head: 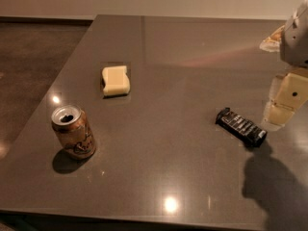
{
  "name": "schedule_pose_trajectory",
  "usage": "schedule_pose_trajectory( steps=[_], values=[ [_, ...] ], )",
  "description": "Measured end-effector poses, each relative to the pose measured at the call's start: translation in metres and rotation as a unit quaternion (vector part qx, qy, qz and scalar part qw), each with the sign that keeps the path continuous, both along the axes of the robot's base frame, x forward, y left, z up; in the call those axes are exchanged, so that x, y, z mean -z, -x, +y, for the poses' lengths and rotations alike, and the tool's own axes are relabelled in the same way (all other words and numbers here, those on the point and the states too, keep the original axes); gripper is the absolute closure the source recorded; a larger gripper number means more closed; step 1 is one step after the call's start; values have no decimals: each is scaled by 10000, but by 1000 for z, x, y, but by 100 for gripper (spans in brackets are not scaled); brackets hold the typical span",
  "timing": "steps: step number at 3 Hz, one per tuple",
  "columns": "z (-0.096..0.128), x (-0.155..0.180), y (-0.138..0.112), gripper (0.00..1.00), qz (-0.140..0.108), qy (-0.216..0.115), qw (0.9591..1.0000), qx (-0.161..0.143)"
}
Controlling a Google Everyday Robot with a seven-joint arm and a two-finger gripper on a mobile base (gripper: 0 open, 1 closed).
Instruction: Knock orange can over
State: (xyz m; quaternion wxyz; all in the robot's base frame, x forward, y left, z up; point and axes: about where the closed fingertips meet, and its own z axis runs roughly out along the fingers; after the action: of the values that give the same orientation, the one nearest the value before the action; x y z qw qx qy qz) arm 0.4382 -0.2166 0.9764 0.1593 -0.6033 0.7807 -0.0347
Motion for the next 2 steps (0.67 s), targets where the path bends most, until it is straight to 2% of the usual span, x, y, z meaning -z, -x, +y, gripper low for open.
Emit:
schedule_pose_trajectory(
  steps=[2],
  values=[
    [7, 1, -10, 0, -38, -123, 9999, 49]
  ],
)
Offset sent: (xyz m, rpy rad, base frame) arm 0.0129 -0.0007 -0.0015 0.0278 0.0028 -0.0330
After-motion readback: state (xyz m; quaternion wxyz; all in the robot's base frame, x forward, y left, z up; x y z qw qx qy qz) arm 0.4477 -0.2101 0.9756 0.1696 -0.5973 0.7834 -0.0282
